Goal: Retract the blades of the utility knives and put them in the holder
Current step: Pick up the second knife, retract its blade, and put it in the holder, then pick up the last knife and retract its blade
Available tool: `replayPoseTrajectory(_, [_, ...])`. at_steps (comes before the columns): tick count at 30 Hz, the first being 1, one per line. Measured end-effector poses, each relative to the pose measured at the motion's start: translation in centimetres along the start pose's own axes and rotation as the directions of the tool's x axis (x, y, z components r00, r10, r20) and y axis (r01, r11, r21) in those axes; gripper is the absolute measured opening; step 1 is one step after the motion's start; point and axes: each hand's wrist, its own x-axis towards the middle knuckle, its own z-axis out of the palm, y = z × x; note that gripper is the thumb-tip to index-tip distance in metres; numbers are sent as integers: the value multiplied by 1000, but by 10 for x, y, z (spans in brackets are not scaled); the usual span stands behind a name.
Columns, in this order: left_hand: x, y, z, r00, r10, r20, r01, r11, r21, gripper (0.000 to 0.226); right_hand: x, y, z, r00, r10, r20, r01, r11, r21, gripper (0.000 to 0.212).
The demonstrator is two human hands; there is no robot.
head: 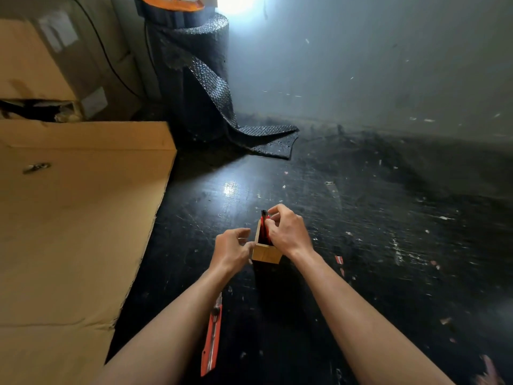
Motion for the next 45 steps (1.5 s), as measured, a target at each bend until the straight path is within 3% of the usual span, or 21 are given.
replayPoseTrajectory(9, [-46,-34,-35,1000,5,-6,-3,983,182,46,-52,-7,32,984,17,176,-1,996,-92,27])
replayPoseTrajectory(15, [-82,-70,-44,995,-87,48,74,969,237,29,-98,0,73,951,91,295,-33,980,-197,32])
replayPoseTrajectory(19, [-101,-93,-42,985,-153,84,123,950,286,33,-127,10,98,902,170,397,-88,972,-216,33])
replayPoseTrajectory(24, [-121,-111,-31,960,-243,142,206,950,235,20,-157,22,123,835,240,495,-170,968,-182,40])
replayPoseTrajectory(26, [-128,-117,-26,951,-270,148,241,952,188,17,-167,22,132,827,234,512,-184,972,-147,29])
replayPoseTrajectory(30, [-135,-121,-23,933,-329,147,319,944,87,23,-182,22,140,834,218,507,-232,972,-37,9])
replayPoseTrajectory(38, [-130,-104,-27,944,-307,123,318,944,-86,29,-183,17,122,868,267,418,-387,892,234,16])
replayPoseTrajectory(45, [-99,-54,-44,985,-133,105,153,968,-201,30,-152,2,73,965,147,219,-221,905,363,20])
